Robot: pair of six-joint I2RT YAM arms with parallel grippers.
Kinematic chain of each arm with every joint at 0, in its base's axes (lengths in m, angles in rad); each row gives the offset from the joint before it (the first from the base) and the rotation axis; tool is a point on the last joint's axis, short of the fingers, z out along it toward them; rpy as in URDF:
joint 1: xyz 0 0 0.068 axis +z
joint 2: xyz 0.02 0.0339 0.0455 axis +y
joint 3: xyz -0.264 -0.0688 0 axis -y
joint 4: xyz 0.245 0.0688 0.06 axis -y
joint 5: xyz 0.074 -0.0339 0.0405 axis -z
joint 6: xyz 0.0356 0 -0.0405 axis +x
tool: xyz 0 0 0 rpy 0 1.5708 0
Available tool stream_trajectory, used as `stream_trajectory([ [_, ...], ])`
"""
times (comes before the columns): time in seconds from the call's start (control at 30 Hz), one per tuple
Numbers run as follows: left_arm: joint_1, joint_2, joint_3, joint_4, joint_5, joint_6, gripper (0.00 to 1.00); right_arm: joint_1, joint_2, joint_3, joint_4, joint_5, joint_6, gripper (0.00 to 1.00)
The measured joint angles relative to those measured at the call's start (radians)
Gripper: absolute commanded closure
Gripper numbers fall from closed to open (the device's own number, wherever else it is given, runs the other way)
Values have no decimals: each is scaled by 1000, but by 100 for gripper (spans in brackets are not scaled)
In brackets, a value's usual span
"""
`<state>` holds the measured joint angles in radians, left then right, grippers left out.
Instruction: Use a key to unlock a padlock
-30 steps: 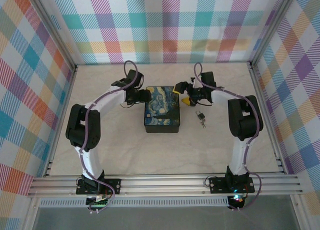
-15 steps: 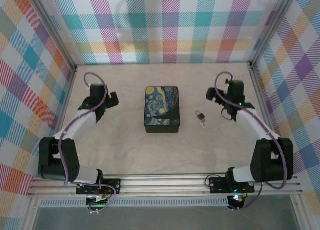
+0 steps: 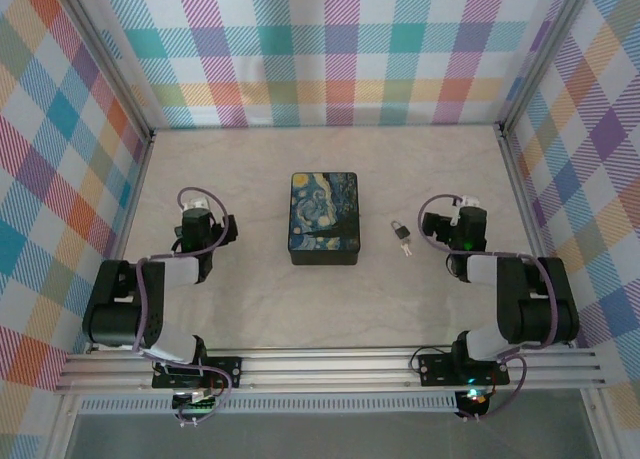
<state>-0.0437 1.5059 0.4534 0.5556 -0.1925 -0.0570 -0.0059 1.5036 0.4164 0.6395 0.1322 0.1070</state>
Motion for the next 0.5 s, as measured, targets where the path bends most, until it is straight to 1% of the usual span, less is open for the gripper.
stream_trajectory([
  [0.03, -2, 23, -14, 63, 18, 11, 0, 0, 15, -16, 50, -12, -11, 0],
  [0.13, -5, 57, -32, 126, 55, 35, 0, 1, 29, -36, 108, -32, -24, 0],
  [0.27, -18, 60, -32, 172, 74, 56, 0, 1, 29, -36, 166, -40, -38, 0],
  [0.5, -21, 60, -32, 206, 80, 74, 0, 2, 29, -36, 193, -40, -42, 0],
])
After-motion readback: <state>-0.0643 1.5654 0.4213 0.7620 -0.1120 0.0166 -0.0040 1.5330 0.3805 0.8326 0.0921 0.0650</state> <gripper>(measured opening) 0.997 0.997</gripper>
